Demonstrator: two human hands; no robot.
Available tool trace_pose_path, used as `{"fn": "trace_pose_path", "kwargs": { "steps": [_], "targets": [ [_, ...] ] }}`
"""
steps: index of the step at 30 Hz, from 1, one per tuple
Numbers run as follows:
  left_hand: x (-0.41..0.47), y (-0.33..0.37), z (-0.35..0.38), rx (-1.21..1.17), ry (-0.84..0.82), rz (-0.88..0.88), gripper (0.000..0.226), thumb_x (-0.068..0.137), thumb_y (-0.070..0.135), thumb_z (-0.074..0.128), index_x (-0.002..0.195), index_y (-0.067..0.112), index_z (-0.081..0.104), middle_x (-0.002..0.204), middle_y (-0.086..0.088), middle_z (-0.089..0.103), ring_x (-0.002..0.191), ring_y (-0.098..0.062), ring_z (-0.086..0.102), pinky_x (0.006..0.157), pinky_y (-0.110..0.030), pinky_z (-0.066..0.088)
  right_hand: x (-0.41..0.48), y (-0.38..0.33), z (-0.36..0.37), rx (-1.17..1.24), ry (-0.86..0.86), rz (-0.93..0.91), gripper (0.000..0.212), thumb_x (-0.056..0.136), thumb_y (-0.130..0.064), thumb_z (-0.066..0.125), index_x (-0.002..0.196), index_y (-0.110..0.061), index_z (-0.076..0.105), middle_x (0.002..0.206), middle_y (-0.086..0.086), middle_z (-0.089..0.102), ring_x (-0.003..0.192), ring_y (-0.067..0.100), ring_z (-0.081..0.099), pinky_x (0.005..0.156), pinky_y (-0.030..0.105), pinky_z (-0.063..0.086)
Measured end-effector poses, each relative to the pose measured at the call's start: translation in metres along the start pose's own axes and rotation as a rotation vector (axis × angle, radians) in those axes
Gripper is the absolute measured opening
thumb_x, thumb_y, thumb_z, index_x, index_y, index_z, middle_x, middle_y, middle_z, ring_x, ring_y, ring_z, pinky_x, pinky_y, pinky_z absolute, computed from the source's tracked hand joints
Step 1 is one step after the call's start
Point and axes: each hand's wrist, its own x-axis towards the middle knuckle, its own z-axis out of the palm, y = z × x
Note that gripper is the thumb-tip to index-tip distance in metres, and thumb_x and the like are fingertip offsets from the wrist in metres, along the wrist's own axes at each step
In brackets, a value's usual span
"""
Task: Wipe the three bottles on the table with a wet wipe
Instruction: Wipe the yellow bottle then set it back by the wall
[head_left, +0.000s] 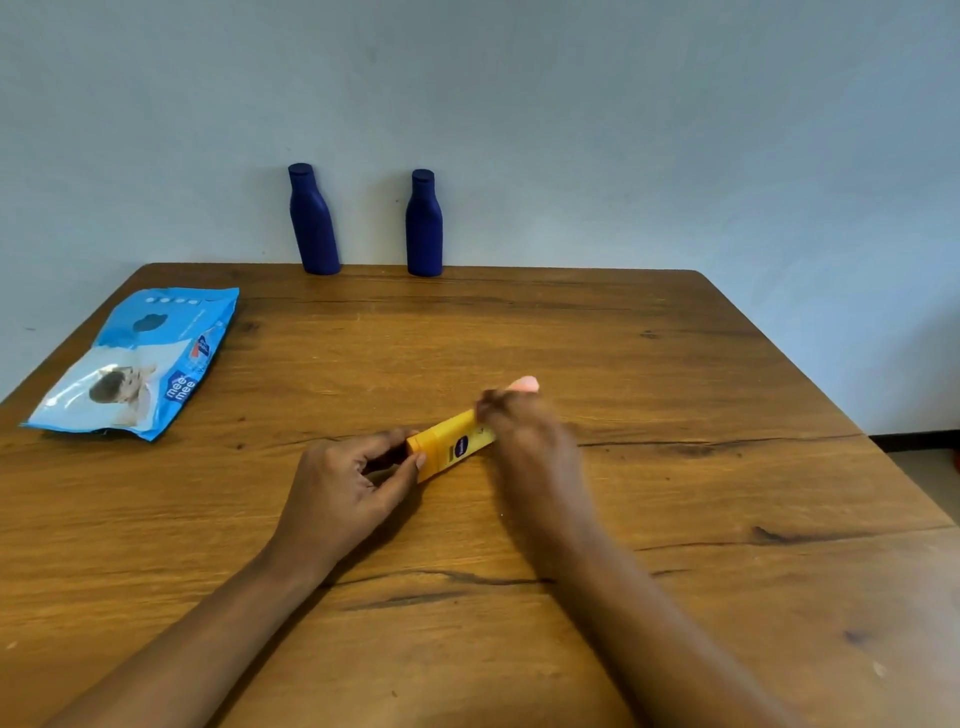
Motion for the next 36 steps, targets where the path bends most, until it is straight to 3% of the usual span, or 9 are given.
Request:
{"fn": "trace_pose_path", "kwargs": {
  "steps": [3,9,13,22,25,29,31,34,36],
  "targets": [
    [0.000,0.000,-0.001,0.002,-0.019,0.022,0.031,0.079,0.011,0.075,0.109,0.011,0.068,0.101,0.005,0.070,0.096,0.006,0.063,0.077,-0.007,0.048,-0.021,-0.032,0.004,-0.011,-0.089,-0.250,0.042,0.082,-0.008,0.066,0.123,-0.006,0.057,0.123,0.011,0.058,0.111,0.019,0.054,0.087,0.025,0.050],
    [-0.001,0.002,0.001,0.018,0.015,-0.020,0.030,0.079,0.015,0.074,0.108,0.007,0.070,0.103,0.006,0.068,0.095,0.007,0.060,0.074,-0.003,0.047,0.009,0.028,-0.010,-0.027,-0.020,0.046,0.045,0.078,-0.005,0.072,0.121,-0.007,0.060,0.123,0.008,0.059,0.104,0.017,0.056,0.080,0.031,0.056],
    [-0.001,0.004,0.000,0.030,0.027,-0.091,0.030,0.081,0.020,0.072,0.109,0.010,0.070,0.102,0.010,0.065,0.085,0.007,0.061,0.072,-0.005,0.049,0.019,0.025,-0.012,-0.078,-0.119,-0.046,0.045,0.085,-0.009,0.065,0.129,-0.011,0.053,0.130,0.005,0.053,0.118,0.018,0.045,0.089,0.030,0.050],
    [-0.003,0.013,-0.006,-0.169,0.006,-0.389,0.009,0.083,0.023,0.070,0.092,0.022,0.070,0.084,0.007,0.071,0.079,-0.004,0.066,0.059,-0.015,0.052,0.027,0.020,-0.026,-0.129,-0.260,-0.113,0.029,0.091,-0.013,0.056,0.120,-0.019,0.057,0.118,-0.002,0.058,0.106,0.013,0.050,0.085,0.026,0.048],
    [0.007,0.030,-0.014,-0.340,0.168,-0.472,0.004,0.084,0.018,0.069,0.085,0.021,0.071,0.081,0.002,0.072,0.076,-0.009,0.069,0.061,-0.020,0.056,0.030,0.017,-0.033,0.064,-0.362,0.001,0.027,0.092,-0.015,0.056,0.118,-0.020,0.062,0.113,-0.003,0.062,0.101,0.010,0.055,0.085,0.024,0.047],
    [0.026,0.050,-0.027,-0.191,0.088,-0.437,0.011,0.085,0.029,0.067,0.089,0.022,0.073,0.083,0.008,0.070,0.078,-0.006,0.067,0.065,-0.029,0.057,0.015,0.012,-0.036,0.348,-0.342,0.210,0.028,0.090,-0.018,0.061,0.116,-0.025,0.064,0.111,-0.009,0.063,0.097,0.002,0.053,0.077,0.014,0.043],
    [0.034,0.059,-0.029,-0.162,0.080,-0.423,0.013,0.085,0.033,0.066,0.090,0.024,0.073,0.084,0.011,0.068,0.080,-0.005,0.065,0.065,-0.030,0.058,0.000,0.007,-0.033,0.614,-0.272,0.287,0.032,0.083,-0.025,0.070,0.115,-0.024,0.065,0.114,-0.009,0.063,0.103,0.004,0.056,0.087,0.024,0.049],
    [0.041,0.070,-0.027,-0.218,0.057,-0.424,0.015,0.085,0.032,0.066,0.097,0.024,0.073,0.089,0.013,0.066,0.083,-0.006,0.064,0.059,-0.021,0.056,-0.019,0.000,-0.031,0.789,-0.188,0.238,0.061,0.066,-0.039,0.077,0.122,-0.021,0.060,0.117,-0.012,0.058,0.109,0.001,0.053,0.093,0.021,0.047],
    [0.041,0.073,-0.026,-0.270,-0.007,-0.423,0.028,0.082,0.038,0.067,0.106,0.026,0.070,0.097,0.014,0.065,0.089,-0.007,0.064,0.059,-0.017,0.055,-0.023,-0.001,-0.027,0.723,-0.113,0.196,0.061,0.069,-0.031,0.080,0.124,-0.021,0.058,0.118,-0.012,0.057,0.109,-0.001,0.052,0.092,0.020,0.047]
  ]
}}
